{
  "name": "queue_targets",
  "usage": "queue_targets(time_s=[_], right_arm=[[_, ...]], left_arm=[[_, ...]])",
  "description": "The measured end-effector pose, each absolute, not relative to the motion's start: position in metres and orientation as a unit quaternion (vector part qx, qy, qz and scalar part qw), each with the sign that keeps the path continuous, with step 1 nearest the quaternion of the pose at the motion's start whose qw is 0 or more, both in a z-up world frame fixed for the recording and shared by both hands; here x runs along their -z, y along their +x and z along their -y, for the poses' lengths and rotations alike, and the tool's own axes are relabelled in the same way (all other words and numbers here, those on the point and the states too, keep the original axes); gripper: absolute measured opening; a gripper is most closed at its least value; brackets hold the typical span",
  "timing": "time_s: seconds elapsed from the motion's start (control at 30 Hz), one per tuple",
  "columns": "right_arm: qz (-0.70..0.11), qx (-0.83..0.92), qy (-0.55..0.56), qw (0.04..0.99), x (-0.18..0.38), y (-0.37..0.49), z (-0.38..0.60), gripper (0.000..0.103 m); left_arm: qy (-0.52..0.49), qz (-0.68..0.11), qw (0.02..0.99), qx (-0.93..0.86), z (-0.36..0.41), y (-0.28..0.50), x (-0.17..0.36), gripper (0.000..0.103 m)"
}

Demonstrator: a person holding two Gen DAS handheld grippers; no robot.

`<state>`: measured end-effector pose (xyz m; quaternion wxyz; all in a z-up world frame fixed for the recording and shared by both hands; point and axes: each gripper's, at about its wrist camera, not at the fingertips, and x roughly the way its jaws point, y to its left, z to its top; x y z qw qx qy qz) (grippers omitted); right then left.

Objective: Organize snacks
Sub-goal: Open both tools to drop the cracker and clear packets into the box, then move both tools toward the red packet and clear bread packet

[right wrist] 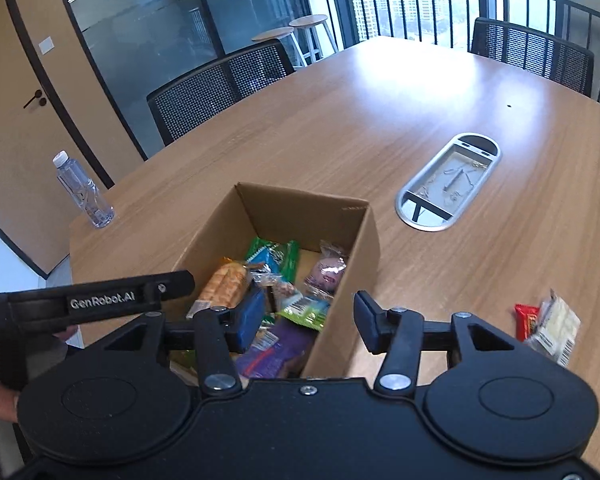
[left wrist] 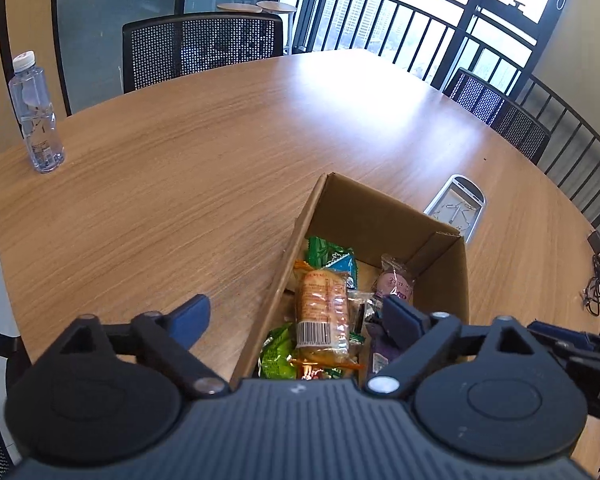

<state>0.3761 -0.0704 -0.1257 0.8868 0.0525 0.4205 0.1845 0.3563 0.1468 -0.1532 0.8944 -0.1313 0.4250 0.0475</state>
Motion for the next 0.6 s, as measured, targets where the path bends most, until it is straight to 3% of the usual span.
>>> queue_targets(time_s=[0.2,0.6], right_arm=[[-0.423,-0.165,0.064,0.888,0.129,0.362,0.095,0.053],[-0.406,-0.125,0.100,0.900,0.126,0.333,0.150,0.084]], left_arm=[[-0.126,-0.418,0.899,-0.026,-0.134,0.348,0.149,0.103],[-0.104,-0.403,0.909,0.012,-0.089,0.340,0.136,0.103]])
